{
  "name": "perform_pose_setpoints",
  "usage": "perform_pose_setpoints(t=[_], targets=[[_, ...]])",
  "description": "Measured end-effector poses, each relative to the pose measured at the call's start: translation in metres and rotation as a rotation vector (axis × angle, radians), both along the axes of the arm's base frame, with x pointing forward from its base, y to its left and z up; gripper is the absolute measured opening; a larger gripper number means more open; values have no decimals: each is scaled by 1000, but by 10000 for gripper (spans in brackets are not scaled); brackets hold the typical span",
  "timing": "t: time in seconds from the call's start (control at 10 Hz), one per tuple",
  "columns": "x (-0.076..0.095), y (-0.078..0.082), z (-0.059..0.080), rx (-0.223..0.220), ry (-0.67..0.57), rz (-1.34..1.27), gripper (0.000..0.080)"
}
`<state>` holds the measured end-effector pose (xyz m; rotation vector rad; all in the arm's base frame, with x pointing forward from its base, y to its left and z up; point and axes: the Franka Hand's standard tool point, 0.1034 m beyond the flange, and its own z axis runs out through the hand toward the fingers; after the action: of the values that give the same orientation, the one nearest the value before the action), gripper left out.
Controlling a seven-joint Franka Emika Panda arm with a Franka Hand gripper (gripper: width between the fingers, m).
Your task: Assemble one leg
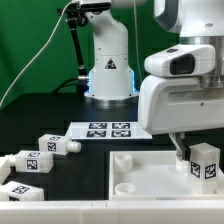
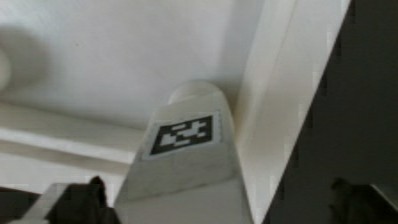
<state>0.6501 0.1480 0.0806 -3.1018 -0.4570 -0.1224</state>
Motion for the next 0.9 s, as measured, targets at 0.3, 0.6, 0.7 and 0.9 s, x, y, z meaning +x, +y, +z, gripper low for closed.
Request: perform_pose_setpoints(t=[0.3, 0.6, 0.7, 0.9], targets=[[0, -1, 0, 1, 0, -20, 281], [0, -1, 0, 9, 2, -100, 281], [0, -1, 0, 18, 4, -202, 281], [3, -2, 0, 40, -2, -433, 281]])
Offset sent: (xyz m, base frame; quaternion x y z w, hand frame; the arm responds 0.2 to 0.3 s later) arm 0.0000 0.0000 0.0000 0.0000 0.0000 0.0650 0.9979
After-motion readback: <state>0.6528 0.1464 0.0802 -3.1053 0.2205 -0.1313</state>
